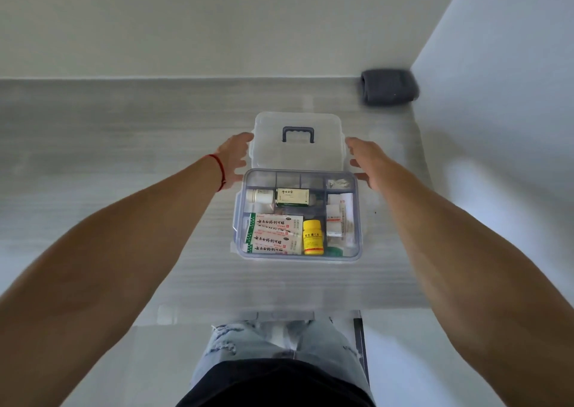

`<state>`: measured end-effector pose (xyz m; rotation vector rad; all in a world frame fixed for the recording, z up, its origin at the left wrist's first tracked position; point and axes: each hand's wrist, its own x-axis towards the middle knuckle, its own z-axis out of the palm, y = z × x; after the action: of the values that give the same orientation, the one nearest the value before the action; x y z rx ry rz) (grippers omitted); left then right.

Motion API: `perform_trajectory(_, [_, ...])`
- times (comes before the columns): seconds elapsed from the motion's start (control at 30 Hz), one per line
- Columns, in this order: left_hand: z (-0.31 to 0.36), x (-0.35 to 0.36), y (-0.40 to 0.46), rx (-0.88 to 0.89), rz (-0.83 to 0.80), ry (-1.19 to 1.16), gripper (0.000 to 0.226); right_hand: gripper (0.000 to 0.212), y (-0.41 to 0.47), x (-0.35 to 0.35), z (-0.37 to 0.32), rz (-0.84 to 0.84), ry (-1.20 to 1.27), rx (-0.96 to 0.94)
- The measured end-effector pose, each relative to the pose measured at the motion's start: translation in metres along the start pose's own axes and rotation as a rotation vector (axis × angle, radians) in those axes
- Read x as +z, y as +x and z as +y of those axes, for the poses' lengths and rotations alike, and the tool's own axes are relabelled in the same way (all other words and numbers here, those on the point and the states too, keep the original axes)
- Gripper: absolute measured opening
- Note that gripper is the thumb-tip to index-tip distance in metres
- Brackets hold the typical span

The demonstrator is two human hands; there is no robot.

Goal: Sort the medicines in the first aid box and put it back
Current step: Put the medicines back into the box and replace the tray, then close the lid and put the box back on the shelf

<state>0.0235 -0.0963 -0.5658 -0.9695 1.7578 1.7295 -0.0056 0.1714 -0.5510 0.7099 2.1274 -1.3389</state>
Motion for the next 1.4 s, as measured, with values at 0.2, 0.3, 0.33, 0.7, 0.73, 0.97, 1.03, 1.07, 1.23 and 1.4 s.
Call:
perform_trajectory(0.2, [-0.002,0.008,0.019,0.002,-0.018,-0.158,0.023,0.038,0.019,0.011,0.005,-0.049,0.164,0.036])
perform_trajectory(0.3, [0.001,0.007,0.017,0.004,0.046,-0.213,0.02,0.043,0.023,0.006,0.006,-0.037,0.235,0.071])
perform_trajectory(0.33, [0.003,0.005,0.018,0.01,0.056,-0.232,0.019,0.042,0.023,0.002,0.004,-0.039,0.256,0.081])
perform_trajectory(0.7, [0.034,-0.009,-0.039,0.517,0.241,-0.055,0.008,0.024,-0.025,-0.033,-0.05,0.185,0.15,-0.218])
perform_trajectory(0.73, [0.029,-0.012,-0.051,0.543,0.261,-0.045,0.013,0.013,-0.039,-0.034,-0.047,0.213,0.133,-0.252])
perform_trajectory(0.97, [-0.065,-0.022,-0.132,0.622,0.327,0.109,0.033,0.016,-0.124,-0.018,0.046,0.25,-0.08,-0.365])
perform_trajectory(1.03, [-0.088,-0.022,-0.144,0.637,0.351,0.144,0.031,0.004,-0.134,-0.01,0.076,0.267,-0.05,-0.33])
perform_trajectory(1.07, [-0.098,-0.022,-0.148,0.641,0.364,0.174,0.032,0.017,-0.135,-0.007,0.088,0.276,-0.047,-0.312])
perform_trajectory(1.23, [-0.13,-0.014,-0.152,0.603,0.391,0.285,0.036,0.055,-0.142,0.004,0.116,0.325,-0.053,-0.299])
perform_trajectory(1.4, [-0.123,-0.006,-0.148,0.617,0.401,0.498,0.036,0.05,-0.139,0.007,0.115,0.306,-0.01,-0.254])
